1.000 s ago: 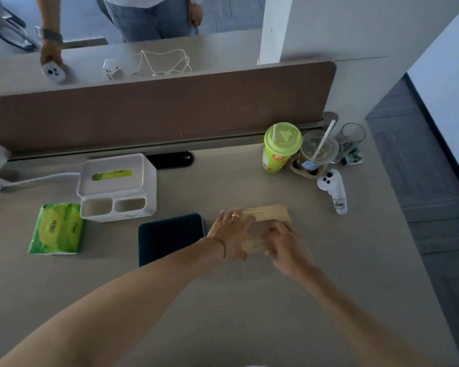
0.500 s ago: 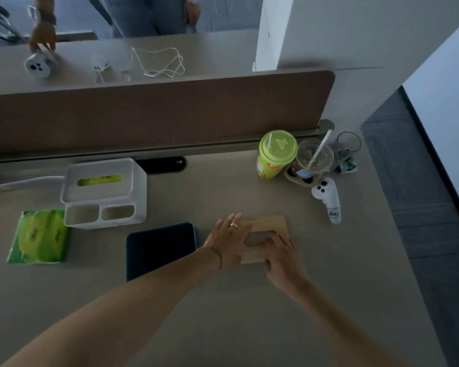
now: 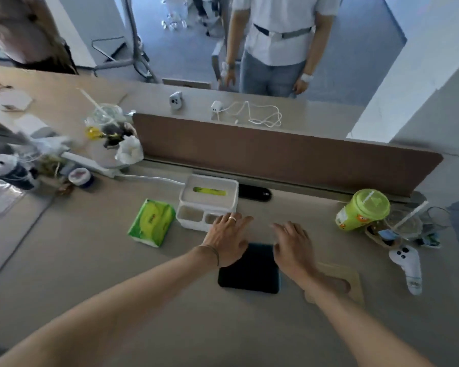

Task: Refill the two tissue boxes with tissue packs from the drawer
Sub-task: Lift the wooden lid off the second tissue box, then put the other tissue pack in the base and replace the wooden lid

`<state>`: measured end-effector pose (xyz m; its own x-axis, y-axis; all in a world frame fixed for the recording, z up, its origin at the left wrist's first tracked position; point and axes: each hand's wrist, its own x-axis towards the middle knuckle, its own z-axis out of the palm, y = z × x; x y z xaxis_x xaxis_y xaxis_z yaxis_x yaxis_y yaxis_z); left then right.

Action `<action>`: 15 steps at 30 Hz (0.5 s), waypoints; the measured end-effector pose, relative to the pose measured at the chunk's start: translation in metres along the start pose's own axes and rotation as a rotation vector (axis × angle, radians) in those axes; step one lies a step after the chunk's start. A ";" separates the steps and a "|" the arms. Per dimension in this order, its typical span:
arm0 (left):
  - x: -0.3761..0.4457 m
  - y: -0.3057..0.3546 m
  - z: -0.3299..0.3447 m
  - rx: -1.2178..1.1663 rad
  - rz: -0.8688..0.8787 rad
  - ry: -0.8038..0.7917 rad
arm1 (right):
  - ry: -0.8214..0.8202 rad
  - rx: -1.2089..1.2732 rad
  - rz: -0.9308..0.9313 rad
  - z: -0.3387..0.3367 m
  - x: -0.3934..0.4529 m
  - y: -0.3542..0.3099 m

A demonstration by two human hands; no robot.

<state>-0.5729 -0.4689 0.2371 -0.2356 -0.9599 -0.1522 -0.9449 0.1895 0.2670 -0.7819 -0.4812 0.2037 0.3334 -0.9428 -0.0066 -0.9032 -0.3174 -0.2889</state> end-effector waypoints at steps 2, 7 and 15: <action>-0.016 -0.040 -0.010 0.007 -0.092 0.028 | -0.010 0.034 -0.087 0.007 0.023 -0.037; -0.057 -0.134 -0.021 0.069 -0.296 0.012 | -0.048 0.055 -0.206 0.032 0.071 -0.129; -0.079 -0.222 0.000 -0.011 -0.671 -0.045 | -0.147 -0.070 -0.340 0.061 0.113 -0.211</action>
<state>-0.3446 -0.4354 0.1897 0.3926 -0.8592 -0.3281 -0.8873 -0.4477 0.1106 -0.5374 -0.5149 0.2051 0.6482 -0.7591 -0.0600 -0.7487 -0.6210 -0.2320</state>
